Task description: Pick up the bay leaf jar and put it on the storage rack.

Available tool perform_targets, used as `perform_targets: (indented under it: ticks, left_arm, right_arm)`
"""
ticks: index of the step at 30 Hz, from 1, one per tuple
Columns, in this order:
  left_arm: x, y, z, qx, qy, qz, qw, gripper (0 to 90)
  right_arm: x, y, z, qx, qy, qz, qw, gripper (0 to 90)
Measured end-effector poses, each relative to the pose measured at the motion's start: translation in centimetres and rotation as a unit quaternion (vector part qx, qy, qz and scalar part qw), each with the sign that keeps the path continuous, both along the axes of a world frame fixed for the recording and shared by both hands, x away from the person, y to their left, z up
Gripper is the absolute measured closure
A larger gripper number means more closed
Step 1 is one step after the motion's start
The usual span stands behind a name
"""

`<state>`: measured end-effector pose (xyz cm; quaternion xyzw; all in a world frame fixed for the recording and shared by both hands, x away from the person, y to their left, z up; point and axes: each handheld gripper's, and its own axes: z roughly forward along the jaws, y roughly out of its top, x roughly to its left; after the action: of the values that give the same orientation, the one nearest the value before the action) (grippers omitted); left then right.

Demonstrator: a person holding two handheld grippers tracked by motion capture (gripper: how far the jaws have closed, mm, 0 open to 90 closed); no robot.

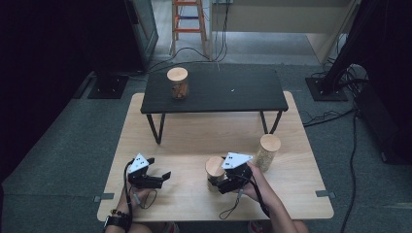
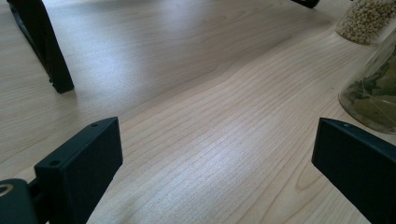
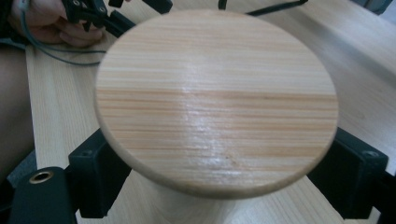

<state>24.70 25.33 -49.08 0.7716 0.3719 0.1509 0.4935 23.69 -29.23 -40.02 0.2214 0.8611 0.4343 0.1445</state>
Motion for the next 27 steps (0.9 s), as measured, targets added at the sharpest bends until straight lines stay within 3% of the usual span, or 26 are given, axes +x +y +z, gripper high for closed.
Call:
perform_targets:
  ticks: [5,7,9,14,18,22,27]
  left_arm:
    - [0.0,0.0,0.0,-0.001,0.001,0.000,1.0000,2.0]
    - [0.0,0.0,0.0,0.000,0.000,0.000,1.0000,2.0]
    - [0.0,0.0,0.0,0.000,0.000,0.001,1.0000,2.0]
    - [0.0,0.0,0.0,0.000,0.000,0.001,1.0000,2.0]
    - [-0.1,0.0,0.0,0.001,0.000,0.002,1.0000,2.1]
    - [-0.1,0.1,0.0,-0.003,0.001,0.003,1.0000,2.1]
    - [0.0,0.1,0.0,-0.003,0.002,0.003,1.0000,2.0]
  right_arm:
    - [-0.3,0.9,0.2,-0.024,-0.007,-0.005,0.9997,12.8]
    - [-0.4,1.0,0.2,-0.026,-0.008,-0.005,0.9996,16.5]
    - [-0.2,0.8,0.1,-0.018,-0.003,0.002,0.9998,23.1]
    - [-0.1,0.7,0.1,-0.014,0.002,0.002,0.9999,24.2]
    - [0.4,0.5,0.5,-0.007,0.021,0.002,0.9998,25.5]
    - [0.2,0.9,1.2,-0.022,0.019,-0.005,0.9996,25.6]
    - [0.1,0.2,1.6,-0.001,0.017,-0.010,0.9998,25.6]
